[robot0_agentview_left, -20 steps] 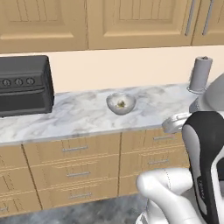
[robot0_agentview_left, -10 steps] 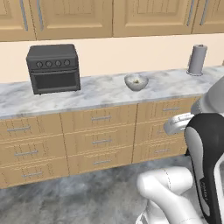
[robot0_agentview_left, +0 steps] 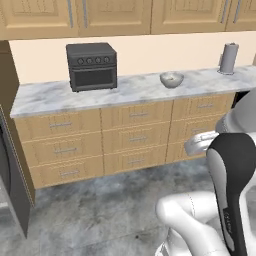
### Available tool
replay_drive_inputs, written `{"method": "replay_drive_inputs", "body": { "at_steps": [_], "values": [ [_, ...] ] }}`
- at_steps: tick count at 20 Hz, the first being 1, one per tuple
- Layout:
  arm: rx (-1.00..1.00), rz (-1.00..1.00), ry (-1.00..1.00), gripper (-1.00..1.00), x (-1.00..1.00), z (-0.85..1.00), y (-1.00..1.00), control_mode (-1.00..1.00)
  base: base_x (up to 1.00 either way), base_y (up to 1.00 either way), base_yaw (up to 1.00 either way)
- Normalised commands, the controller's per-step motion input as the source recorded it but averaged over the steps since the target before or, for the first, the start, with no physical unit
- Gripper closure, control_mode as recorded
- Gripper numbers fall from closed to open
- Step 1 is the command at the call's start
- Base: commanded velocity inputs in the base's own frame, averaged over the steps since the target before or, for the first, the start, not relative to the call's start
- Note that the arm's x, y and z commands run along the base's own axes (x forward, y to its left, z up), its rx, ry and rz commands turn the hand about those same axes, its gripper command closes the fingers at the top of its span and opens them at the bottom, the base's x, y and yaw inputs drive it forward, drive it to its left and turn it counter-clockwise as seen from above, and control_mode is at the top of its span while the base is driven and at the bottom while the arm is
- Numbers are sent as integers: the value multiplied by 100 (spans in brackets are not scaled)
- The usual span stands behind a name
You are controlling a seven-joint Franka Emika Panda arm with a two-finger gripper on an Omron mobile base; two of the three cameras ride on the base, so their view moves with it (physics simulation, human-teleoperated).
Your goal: Take the tangerine, pear, and garlic from the freezer and place them in the bowl on the counter.
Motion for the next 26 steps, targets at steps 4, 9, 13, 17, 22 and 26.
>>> {"method": "replay_drive_inputs", "body": {
  "at_steps": [4,9,13,17,22,26],
  "values": [
    [0,0,0,-100,0,0,0,100,-50,100,-18],
    [0,0,0,-100,0,0,0,100,65,100,-3],
    [0,0,0,-100,0,0,0,100,46,100,14],
    [0,0,0,-100,0,0,0,100,-65,100,6],
    [0,0,0,-100,0,0,0,100,-86,100,0],
    [0,0,0,-100,0,0,0,100,-18,100,0]
  ]
}}
